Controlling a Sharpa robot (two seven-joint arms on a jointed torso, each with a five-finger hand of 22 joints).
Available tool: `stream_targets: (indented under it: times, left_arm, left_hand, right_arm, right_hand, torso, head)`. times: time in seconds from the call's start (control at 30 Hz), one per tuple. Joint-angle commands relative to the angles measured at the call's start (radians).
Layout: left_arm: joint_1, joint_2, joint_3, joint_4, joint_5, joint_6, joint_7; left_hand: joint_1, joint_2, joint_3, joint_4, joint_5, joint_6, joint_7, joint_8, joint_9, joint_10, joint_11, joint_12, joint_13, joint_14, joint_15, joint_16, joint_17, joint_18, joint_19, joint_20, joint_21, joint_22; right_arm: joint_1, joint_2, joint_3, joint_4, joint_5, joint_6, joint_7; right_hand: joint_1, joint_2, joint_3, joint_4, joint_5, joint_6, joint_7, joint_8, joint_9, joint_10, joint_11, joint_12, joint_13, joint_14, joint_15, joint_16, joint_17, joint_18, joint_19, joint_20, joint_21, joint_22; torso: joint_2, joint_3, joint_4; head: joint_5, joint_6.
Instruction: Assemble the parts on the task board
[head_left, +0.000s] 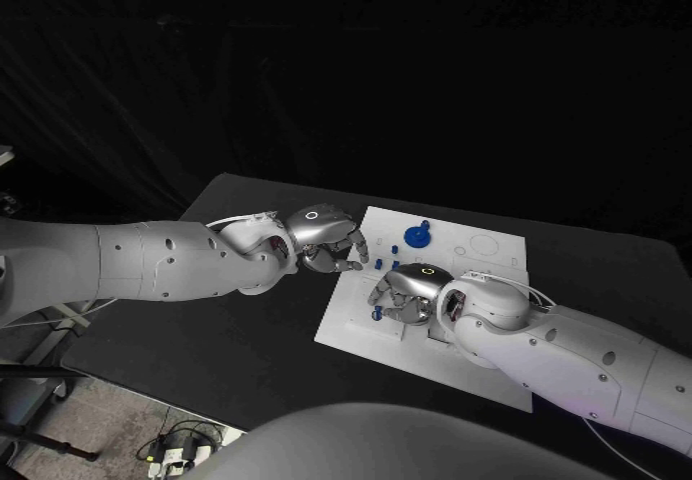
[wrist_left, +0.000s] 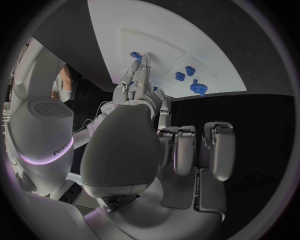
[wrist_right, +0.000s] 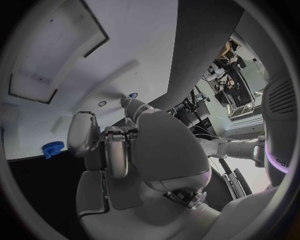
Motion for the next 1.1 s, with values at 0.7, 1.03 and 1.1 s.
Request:
stream_targets:
  times: [0.7,1.03,1.1]
  left_arm:
    - [0.001,0.007,0.001,-0.004,0.014,0.029,-0.010]
    - [0.001,0.008,0.001,-0.004,0.019,0.039,-0.017]
    - [0.001,0.008,0.000,-0.004,0.021,0.042,-0.018]
  left_hand:
    - [0.002,0.011,0.009,0.000,0.005,0.004,0.001,-0.003,-0.002,0.106,0.006,0.002,0.263,0.105,0.008,0.002,0.263,-0.008,0.104,0.010,0.002,0.263]
    - [0.001,0.012,0.010,0.000,0.006,0.004,0.002,-0.004,-0.002,0.106,0.006,0.002,0.263,0.105,0.008,0.002,0.263,-0.008,0.104,0.010,0.002,0.263]
    - [0.001,0.012,0.010,0.000,0.006,0.004,0.002,-0.004,-0.002,0.106,0.006,0.002,0.263,0.105,0.008,0.002,0.263,-0.008,0.104,0.010,0.002,0.263]
  right_arm:
    - [-0.006,0.003,-0.001,-0.012,-0.024,-0.001,0.007]
    - [-0.006,0.003,-0.001,-0.024,-0.032,-0.003,0.001]
    - [-0.006,0.003,-0.001,-0.025,-0.033,-0.003,0.000]
  right_hand:
    - [-0.006,0.015,0.005,-0.015,-0.054,0.038,0.021,0.020,0.023,0.107,0.004,-0.005,0.256,0.104,0.004,0.003,0.263,0.006,-0.020,0.006,-0.007,0.154]
    - [-0.006,0.016,0.006,-0.018,-0.052,0.024,0.021,0.012,0.023,0.107,0.005,-0.005,0.256,0.104,0.005,0.003,0.263,0.008,-0.025,0.007,-0.012,0.152]
    - [-0.006,0.007,0.003,-0.022,-0.051,0.013,0.019,0.007,0.024,0.107,0.005,-0.005,0.256,0.104,0.006,0.003,0.263,0.008,-0.026,0.008,-0.013,0.152]
  torso:
    - [-0.001,0.0003,-0.0007]
    - [0.000,0.0000,-0.0004]
    - [0.000,0.0002,-0.0003]
  head:
    - [0.003,0.000]
    - [0.003,0.000]
    - [0.004,0.000]
